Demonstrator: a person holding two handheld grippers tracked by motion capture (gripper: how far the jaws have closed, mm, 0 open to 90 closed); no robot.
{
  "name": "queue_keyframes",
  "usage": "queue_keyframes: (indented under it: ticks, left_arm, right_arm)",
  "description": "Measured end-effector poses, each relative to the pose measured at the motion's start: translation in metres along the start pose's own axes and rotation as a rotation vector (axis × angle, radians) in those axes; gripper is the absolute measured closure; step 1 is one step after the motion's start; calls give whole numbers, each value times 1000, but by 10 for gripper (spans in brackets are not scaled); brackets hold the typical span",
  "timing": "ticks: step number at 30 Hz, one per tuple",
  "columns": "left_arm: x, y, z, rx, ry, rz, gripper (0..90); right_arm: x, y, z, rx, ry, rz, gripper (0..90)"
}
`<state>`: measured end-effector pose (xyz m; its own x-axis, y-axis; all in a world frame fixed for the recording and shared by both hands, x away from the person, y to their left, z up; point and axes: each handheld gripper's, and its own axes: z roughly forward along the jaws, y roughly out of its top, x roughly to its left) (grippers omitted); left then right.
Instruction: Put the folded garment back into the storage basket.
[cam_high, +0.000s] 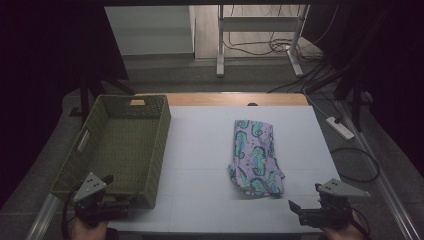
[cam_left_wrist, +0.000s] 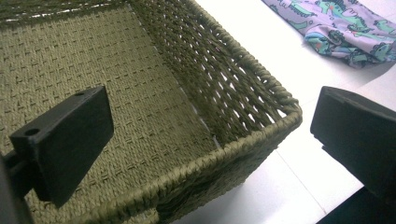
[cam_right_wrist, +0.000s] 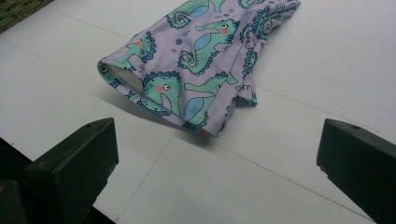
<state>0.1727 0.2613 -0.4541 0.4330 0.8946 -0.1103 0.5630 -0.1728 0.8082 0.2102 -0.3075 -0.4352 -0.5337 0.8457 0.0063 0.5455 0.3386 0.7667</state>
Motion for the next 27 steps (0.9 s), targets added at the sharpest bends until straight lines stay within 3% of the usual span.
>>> queue_keyframes:
  ticks: [10,21,27]
  left_arm:
    - [0,5,3,15,-12,-2,0]
    - [-1,15,6,17,-17,30,0]
    - [1,20,9,21,-48,55,0]
  right_arm:
    - [1,4,0,9,19,-21,0]
    - [-2,18,2,-42,36,-53,0]
    - [-3,20,3,-51,61,-46,0]
